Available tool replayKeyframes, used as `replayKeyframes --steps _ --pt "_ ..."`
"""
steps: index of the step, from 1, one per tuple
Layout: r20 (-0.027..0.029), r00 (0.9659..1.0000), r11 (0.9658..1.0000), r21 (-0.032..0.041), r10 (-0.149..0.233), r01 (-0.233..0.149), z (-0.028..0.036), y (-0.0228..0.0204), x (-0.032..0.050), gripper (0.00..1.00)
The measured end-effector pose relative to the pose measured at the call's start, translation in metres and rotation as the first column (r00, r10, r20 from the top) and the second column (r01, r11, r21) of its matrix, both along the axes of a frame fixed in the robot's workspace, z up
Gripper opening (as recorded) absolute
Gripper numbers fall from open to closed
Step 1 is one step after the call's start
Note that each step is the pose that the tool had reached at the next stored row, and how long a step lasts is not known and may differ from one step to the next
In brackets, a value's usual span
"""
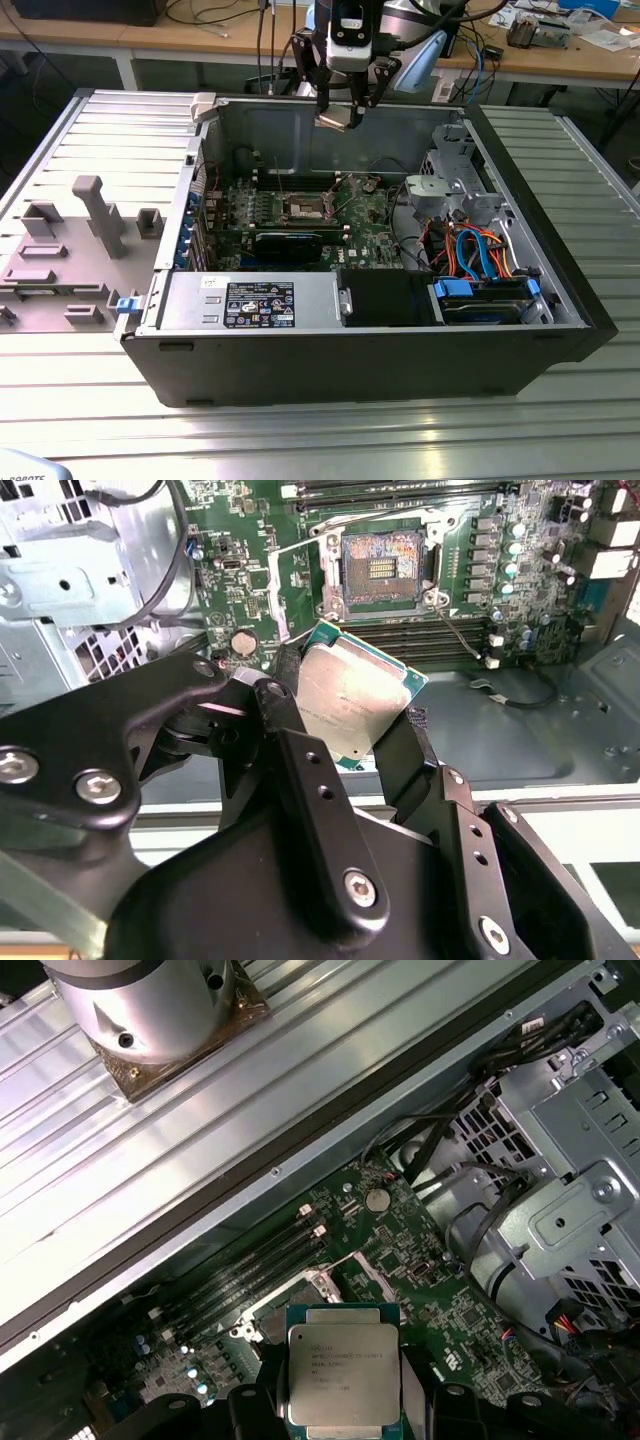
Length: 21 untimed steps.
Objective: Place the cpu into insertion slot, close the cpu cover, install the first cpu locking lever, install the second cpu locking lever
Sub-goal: 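Place the cpu into insertion slot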
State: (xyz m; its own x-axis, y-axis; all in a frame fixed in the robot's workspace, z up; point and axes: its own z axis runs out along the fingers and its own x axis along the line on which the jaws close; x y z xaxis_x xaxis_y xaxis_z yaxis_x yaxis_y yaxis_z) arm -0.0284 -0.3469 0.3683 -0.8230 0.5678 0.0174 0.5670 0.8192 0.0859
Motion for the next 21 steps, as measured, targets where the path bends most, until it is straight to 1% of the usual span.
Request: replayKeyframes --steps 10,11,14,16,18,21 --pt "0.0 1.0 1.0 -0.0001 -0.002 0.002 0.0 -0.0002 0.0 0.54" --pt "0.0001 1.0 1.0 0.0 -0.005 0.005 0.0 -0.0002 0.0 0.54" --pt "0.0 0.9993 0.9993 -0.0002 -0.038 0.038 -0.0001 -0.0002 0.0 0.54" --pt "0.0 0.9987 0.9987 -0.0007 -0.052 0.052 -0.0002 -0.0002 0.0 0.54" --pt "0.0 0.9986 0.9986 -0.0008 -0.053 0.053 -0.0002 -0.0004 0.0 0.54" --pt "0.0 0.9986 0.9986 -0.0007 -0.053 0.053 -0.0005 -0.0024 -0.0001 0.54"
